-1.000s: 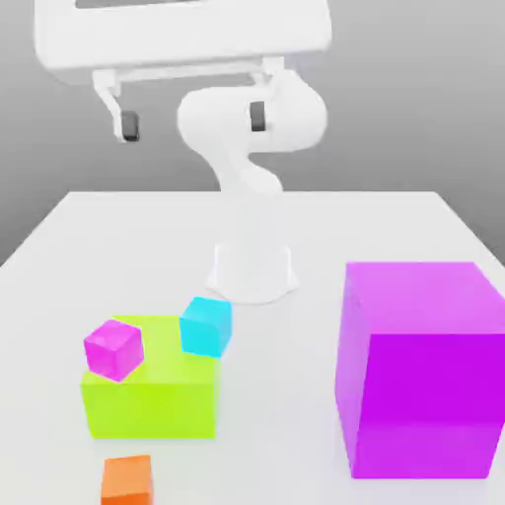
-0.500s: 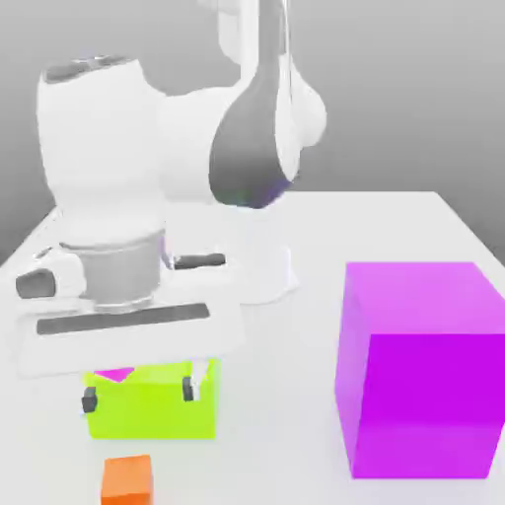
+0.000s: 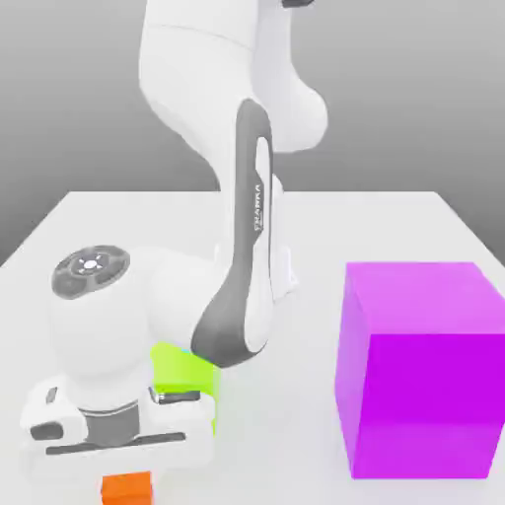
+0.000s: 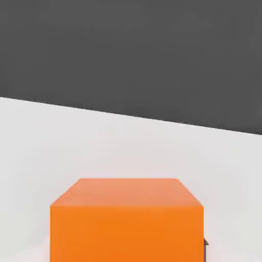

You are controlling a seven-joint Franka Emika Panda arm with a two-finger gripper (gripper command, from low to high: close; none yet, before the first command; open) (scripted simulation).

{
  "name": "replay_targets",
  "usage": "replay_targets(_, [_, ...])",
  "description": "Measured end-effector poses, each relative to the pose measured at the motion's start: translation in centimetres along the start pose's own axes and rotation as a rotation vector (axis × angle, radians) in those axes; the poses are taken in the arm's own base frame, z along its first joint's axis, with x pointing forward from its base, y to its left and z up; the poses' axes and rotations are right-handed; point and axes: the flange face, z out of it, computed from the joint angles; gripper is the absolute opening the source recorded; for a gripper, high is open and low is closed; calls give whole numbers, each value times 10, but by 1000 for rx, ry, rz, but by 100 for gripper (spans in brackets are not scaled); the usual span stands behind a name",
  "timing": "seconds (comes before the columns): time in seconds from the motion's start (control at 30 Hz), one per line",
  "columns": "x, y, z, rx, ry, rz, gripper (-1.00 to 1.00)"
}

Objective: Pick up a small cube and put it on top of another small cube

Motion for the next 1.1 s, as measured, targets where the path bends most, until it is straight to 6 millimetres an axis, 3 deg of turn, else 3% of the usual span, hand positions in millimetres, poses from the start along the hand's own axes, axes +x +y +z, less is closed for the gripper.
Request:
replay_targets(0.1, [0, 0, -39, 1, 0, 1, -100])
replay_targets(0.13, [9, 1, -55, 6, 23, -12, -100])
replay_targets(0.17, [11, -8, -68, 10, 35, -64, -100])
replay_targets(0.37, [-7, -98, -128, 24, 91, -542, -100])
replay_targets(0.6, [-61, -199, -199, 11, 166, -1130, -100])
replay_targets(0.67, [-91, -228, -212, 6, 174, -1306, -100])
replay_targets(0.83, [-187, -286, -215, 6, 133, -1734, -100])
replay_targets(0.97, [-268, -314, -214, 6, 91, -2069, -100])
replay_targets(1.1, [-350, -329, -213, 7, 41, -2402, -100])
